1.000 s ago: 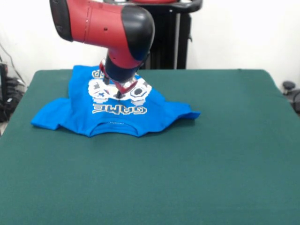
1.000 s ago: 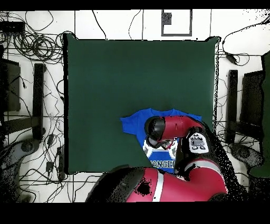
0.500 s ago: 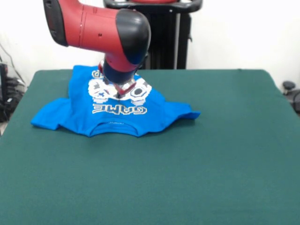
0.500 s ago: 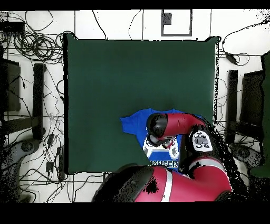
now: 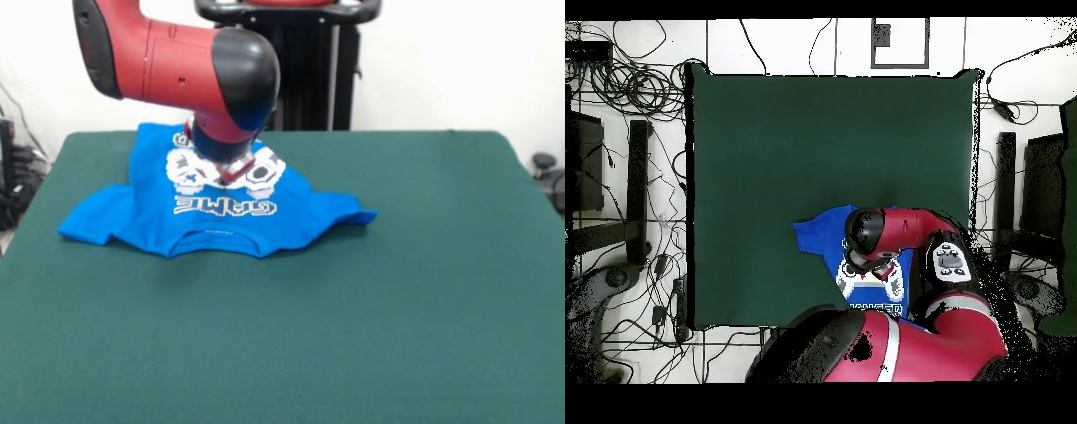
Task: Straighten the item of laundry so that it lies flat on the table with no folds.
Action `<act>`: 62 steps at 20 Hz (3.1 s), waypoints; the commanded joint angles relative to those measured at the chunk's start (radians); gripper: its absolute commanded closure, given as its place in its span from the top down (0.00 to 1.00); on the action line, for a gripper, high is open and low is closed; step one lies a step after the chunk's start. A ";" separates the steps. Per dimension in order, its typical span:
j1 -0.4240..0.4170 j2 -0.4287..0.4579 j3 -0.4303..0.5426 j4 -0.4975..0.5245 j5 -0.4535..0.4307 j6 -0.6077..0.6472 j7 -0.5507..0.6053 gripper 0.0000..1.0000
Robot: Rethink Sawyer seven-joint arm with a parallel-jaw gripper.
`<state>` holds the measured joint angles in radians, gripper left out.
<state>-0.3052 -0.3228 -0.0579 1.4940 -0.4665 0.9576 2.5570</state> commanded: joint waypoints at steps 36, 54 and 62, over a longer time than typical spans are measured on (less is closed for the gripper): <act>0.045 0.033 0.085 -0.245 -0.018 0.022 -0.108 1.00; 0.031 0.168 0.095 -0.372 -0.045 -0.048 -0.109 1.00; 0.036 0.157 0.095 -0.368 -0.040 -0.042 -0.100 1.00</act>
<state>-0.2907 -0.2549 -0.0582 1.1655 -0.4690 1.0307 2.5570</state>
